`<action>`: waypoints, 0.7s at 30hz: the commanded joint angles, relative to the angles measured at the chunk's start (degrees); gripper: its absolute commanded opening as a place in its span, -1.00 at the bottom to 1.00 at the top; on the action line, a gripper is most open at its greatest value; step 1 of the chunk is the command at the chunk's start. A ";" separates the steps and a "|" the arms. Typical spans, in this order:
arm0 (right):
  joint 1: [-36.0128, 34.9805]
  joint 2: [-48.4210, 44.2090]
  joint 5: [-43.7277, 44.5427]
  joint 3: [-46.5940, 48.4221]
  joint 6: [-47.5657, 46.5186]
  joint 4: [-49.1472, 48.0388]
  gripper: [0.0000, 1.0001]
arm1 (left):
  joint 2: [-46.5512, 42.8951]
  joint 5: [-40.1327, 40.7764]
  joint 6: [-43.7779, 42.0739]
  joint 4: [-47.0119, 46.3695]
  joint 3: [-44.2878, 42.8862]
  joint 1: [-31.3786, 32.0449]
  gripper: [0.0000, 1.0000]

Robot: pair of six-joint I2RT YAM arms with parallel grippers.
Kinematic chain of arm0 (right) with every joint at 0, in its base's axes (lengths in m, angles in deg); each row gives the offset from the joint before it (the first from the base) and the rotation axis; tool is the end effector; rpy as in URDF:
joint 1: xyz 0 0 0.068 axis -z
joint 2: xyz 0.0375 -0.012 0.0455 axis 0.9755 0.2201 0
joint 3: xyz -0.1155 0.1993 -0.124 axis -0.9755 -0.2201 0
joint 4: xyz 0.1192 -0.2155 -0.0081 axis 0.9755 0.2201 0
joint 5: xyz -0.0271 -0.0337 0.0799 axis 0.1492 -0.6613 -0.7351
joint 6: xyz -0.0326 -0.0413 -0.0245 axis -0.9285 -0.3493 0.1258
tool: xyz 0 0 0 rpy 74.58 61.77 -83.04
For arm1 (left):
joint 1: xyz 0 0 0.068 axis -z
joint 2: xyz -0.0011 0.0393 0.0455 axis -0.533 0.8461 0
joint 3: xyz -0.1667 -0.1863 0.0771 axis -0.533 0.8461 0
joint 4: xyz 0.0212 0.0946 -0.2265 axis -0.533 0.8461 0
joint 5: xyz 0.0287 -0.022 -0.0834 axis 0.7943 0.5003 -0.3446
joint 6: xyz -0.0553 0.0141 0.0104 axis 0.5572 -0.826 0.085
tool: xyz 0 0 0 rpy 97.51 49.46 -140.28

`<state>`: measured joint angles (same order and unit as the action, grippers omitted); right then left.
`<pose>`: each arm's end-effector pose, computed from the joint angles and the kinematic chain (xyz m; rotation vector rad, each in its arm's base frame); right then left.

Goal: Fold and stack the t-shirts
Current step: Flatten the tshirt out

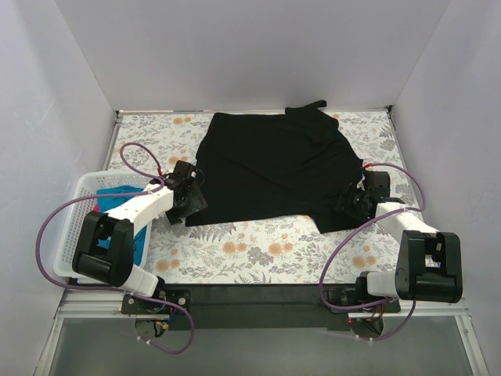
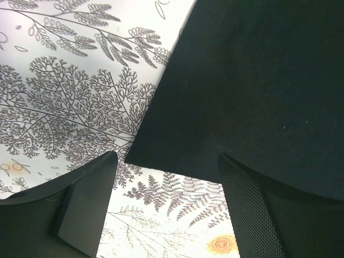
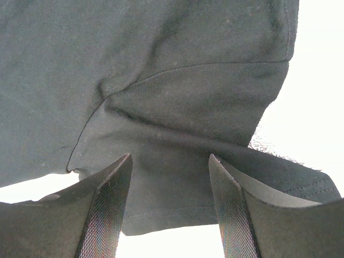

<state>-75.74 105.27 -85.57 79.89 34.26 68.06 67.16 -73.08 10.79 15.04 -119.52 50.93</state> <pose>0.2414 -0.0018 0.1603 0.4021 2.4356 0.2703 0.2421 -0.0732 0.1712 -1.4742 2.3693 -0.1359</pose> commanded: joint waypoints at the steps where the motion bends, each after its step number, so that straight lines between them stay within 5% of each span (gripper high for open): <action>1: 0.57 -0.24 1.08 -1.37 -1.07 3.93 0.33 | 0.22 -1.53 -0.84 0.84 -0.43 0.00 0.47; 12: 0.57 -0.95 0.90 -1.46 -1.16 3.84 0.33 | 4.87 -1.26 -2.07 3.75 -1.04 0.09 0.34; 21: 0.57 -1.56 0.90 -1.55 -1.25 3.84 0.33 | 9.71 -3.38 -3.56 3.13 -0.60 0.70 0.03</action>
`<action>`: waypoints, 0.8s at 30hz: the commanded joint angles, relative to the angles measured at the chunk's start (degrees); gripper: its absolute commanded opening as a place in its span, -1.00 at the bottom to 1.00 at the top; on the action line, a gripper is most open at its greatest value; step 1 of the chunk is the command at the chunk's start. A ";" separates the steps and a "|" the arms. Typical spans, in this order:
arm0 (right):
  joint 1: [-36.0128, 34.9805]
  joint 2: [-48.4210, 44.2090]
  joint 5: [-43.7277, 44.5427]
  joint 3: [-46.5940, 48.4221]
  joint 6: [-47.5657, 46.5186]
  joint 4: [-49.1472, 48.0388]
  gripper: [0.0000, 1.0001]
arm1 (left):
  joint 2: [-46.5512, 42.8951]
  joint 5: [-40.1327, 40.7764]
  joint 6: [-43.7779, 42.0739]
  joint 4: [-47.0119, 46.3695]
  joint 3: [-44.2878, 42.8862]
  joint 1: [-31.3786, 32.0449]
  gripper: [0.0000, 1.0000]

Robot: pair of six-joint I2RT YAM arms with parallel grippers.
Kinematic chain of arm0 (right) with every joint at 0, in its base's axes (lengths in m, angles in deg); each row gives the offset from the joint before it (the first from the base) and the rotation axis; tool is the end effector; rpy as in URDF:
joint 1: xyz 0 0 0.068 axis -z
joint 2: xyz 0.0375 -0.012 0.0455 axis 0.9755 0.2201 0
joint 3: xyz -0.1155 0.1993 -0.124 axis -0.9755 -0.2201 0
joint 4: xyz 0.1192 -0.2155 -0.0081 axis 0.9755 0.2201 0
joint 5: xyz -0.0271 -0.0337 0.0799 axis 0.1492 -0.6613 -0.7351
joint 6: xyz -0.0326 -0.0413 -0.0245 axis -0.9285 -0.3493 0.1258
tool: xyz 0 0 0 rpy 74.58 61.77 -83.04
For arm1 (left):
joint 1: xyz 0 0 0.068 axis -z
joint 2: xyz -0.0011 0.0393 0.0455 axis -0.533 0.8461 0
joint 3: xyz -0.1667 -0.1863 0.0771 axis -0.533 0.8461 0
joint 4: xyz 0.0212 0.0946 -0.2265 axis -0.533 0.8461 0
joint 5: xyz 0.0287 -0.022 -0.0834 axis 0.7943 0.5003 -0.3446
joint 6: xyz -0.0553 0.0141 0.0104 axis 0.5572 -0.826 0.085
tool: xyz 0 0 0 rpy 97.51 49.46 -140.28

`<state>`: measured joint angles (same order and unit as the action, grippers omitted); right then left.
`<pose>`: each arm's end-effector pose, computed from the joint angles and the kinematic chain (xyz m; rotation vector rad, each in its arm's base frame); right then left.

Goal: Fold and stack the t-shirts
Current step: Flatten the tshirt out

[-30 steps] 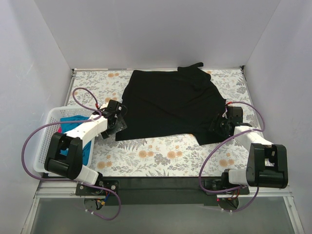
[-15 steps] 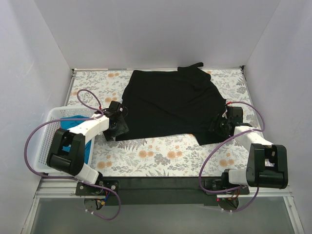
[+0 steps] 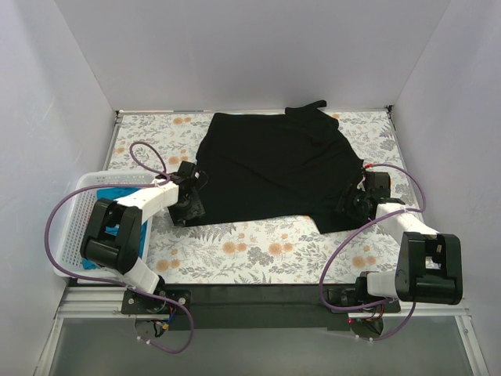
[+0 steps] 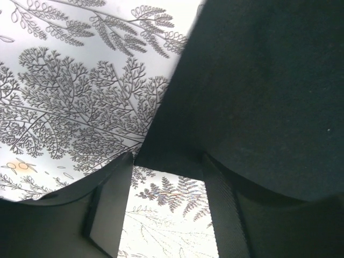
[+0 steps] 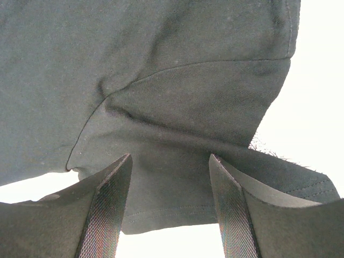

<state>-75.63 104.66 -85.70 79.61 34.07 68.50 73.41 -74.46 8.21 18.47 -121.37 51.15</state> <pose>0.2392 -0.0021 0.1607 0.3999 2.4377 0.2706 0.2464 -0.0768 0.1516 -1.4506 2.5100 -0.0035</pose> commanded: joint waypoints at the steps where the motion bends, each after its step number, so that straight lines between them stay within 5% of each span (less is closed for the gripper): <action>1: 0.46 -1.30 1.03 -1.35 -1.05 3.49 0.33 | 3.72 -2.17 -0.89 -0.30 1.69 0.66 -0.03; 9: 0.02 -3.41 1.82 -0.03 -1.75 5.68 0.33 | 1.80 -0.17 -0.72 -1.01 2.84 0.75 -0.98; 16: -0.07 -10.34 13.76 -0.12 -0.70 11.30 0.35 | -5.67 4.94 -0.10 -1.61 5.21 0.66 -1.00; 24: -3.13 -11.50 7.19 1.11 -1.93 17.90 0.27 | -7.61 3.10 -1.51 -5.31 6.62 0.75 -1.00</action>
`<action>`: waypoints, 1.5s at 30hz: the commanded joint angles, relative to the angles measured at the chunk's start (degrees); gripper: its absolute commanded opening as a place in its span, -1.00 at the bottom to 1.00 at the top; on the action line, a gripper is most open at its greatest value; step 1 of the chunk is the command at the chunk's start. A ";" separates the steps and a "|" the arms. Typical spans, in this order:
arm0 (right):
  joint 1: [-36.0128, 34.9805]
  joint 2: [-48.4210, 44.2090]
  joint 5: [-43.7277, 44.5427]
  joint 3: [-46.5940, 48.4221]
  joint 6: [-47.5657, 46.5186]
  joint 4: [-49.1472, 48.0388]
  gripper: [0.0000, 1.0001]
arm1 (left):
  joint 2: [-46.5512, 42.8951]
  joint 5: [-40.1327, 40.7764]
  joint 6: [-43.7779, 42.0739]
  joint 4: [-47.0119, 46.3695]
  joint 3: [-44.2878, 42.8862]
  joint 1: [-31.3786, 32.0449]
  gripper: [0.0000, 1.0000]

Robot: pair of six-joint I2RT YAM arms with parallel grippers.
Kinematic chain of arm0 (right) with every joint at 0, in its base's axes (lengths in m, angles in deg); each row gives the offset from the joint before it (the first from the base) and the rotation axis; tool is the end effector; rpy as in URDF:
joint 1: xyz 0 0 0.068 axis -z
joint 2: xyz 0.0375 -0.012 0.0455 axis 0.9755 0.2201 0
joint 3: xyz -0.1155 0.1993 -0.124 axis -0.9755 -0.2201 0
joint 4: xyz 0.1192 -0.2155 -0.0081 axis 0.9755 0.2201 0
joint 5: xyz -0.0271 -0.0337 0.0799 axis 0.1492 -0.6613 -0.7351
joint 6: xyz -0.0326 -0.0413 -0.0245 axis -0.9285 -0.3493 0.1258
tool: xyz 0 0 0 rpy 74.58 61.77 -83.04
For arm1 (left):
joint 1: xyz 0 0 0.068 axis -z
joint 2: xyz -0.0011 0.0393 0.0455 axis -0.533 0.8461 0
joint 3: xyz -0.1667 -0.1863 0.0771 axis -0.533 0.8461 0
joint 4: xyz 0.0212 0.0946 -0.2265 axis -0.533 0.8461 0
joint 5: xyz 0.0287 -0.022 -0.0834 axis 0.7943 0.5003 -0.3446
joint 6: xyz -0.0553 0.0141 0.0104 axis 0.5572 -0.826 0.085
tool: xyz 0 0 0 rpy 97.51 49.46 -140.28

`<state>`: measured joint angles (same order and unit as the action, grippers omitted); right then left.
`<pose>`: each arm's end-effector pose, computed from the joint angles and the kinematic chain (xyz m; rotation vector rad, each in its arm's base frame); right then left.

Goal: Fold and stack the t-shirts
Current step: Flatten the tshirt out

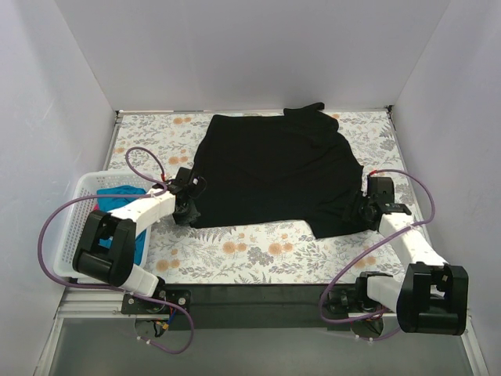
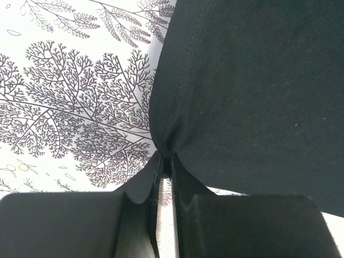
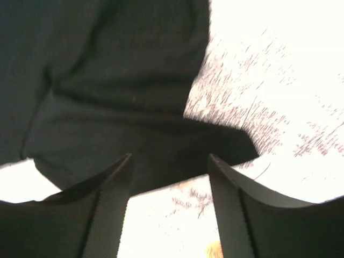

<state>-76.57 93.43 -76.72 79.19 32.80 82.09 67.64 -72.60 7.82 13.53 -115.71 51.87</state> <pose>0.2050 -0.0043 0.1813 0.4255 2.4707 0.0676 0.2314 -0.0735 0.1536 -1.4006 2.4436 -0.0682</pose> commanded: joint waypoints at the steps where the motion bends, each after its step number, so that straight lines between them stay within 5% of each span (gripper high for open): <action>1: -3.94 -0.27 -2.15 1.53 -0.49 5.09 0.19 | -2.19 1.50 -1.55 -0.46 1.04 0.03 -1.00; 15: -24.43 9.48 1.10 4.86 5.31 6.68 -0.10 | -3.78 2.21 -2.00 -0.63 1.66 -0.06 -1.00; 28: -47.37 20.74 -10.58 16.81 10.41 9.67 -0.18 | -3.51 2.21 -1.99 -0.81 1.66 -0.06 -1.00; 30: -47.91 19.26 -10.24 17.35 10.32 10.37 -0.17 | -3.51 2.03 -2.08 -0.99 1.66 0.03 -1.00; 34: -45.12 12.24 5.19 15.86 9.80 14.41 -0.15 | -3.69 1.94 -2.08 -0.90 1.57 0.03 -1.00; 39: -37.81 10.28 6.81 11.90 6.90 12.13 -0.18 | -3.78 1.94 -2.26 -1.07 1.48 0.03 -1.00; 45: -33.24 13.96 7.43 11.11 3.47 8.18 -0.58 | -4.39 2.03 -2.17 -1.16 1.92 0.03 -1.00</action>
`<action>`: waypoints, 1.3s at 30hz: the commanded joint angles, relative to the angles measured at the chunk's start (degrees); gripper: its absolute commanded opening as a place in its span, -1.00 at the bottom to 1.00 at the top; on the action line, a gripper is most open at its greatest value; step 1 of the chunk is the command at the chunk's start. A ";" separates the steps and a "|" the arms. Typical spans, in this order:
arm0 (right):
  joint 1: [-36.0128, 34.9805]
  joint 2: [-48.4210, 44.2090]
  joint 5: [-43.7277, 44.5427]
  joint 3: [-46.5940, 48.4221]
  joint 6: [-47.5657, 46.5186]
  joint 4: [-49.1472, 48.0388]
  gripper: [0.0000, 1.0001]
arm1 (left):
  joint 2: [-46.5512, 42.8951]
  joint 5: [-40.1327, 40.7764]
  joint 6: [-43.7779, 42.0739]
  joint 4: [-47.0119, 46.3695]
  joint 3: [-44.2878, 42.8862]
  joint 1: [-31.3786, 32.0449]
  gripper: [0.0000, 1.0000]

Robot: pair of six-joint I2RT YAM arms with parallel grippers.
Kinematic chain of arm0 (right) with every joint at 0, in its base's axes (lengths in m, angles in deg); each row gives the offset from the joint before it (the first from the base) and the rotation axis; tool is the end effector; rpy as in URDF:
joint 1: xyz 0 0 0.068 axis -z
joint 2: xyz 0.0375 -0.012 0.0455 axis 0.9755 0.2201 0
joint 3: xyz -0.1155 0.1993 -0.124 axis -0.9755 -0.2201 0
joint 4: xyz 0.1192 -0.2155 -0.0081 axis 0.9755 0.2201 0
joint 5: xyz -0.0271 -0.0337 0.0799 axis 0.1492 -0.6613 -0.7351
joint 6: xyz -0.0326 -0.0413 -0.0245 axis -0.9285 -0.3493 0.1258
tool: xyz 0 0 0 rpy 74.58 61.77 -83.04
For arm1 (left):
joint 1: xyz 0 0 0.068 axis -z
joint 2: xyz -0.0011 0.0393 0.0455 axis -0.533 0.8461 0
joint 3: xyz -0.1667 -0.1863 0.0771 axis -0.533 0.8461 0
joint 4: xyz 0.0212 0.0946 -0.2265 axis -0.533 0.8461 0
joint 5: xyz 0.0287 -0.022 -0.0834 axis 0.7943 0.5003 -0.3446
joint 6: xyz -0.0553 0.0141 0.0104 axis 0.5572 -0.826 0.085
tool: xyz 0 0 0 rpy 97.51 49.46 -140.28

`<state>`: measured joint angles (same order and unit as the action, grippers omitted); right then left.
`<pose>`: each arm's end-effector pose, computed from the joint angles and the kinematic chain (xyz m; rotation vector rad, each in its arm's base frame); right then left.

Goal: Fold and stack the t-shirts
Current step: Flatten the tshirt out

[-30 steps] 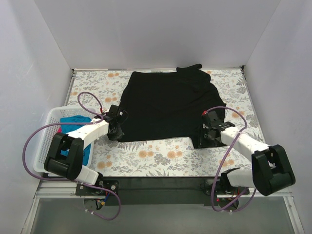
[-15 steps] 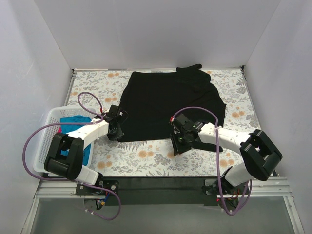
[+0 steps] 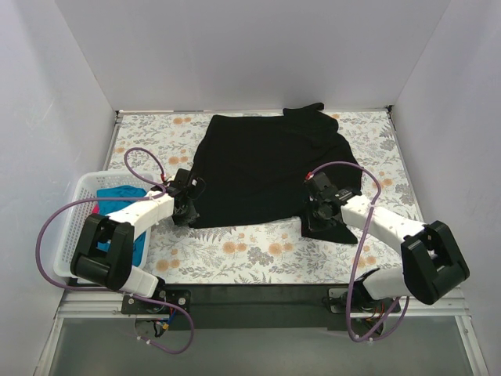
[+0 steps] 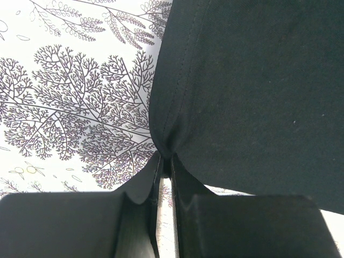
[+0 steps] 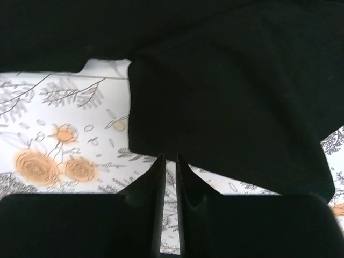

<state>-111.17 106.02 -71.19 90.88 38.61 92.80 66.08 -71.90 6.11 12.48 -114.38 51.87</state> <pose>0.1989 0.1267 0.1849 -0.1952 2.6872 0.1176 0.2278 -0.0716 0.1546 -1.3571 2.4400 -0.0727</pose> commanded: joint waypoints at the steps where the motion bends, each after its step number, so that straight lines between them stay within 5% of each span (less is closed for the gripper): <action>1: 1.46 1.99 1.90 -0.76 -2.61 -3.15 -0.66 | -2.93 1.33 -0.47 -0.11 0.68 0.03 -1.00; 7: 0.93 7.62 -7.65 -0.68 -3.49 -5.17 -0.89 | -2.93 1.33 -0.47 -0.11 0.50 0.03 -1.00; 18: -8.29 15.88 -16.02 8.19 1.60 -8.42 -0.88 | -3.19 1.07 -0.64 -0.20 0.59 -0.06 -1.00; 23: -8.91 15.45 -17.88 10.49 2.66 -8.69 -0.75 | -3.37 1.07 -0.64 -0.29 0.68 0.03 -1.00; 28: -8.13 5.71 -8.42 7.68 3.72 -4.22 -0.42 | -3.63 1.24 -0.55 -0.38 0.76 0.03 -1.00; 33: 3.25 -2.82 -2.84 0.04 2.40 -1.74 -0.37 | -4.07 1.24 -0.64 -0.46 0.68 -0.06 -1.00; 39: 18.56 -0.13 -0.73 -2.25 -4.10 -5.07 -0.41 | -4.25 1.42 -0.64 -0.55 0.85 0.03 -1.00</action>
<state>-97.64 104.01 -74.14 89.53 38.42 88.80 64.69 -71.75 5.87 12.42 -114.03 51.87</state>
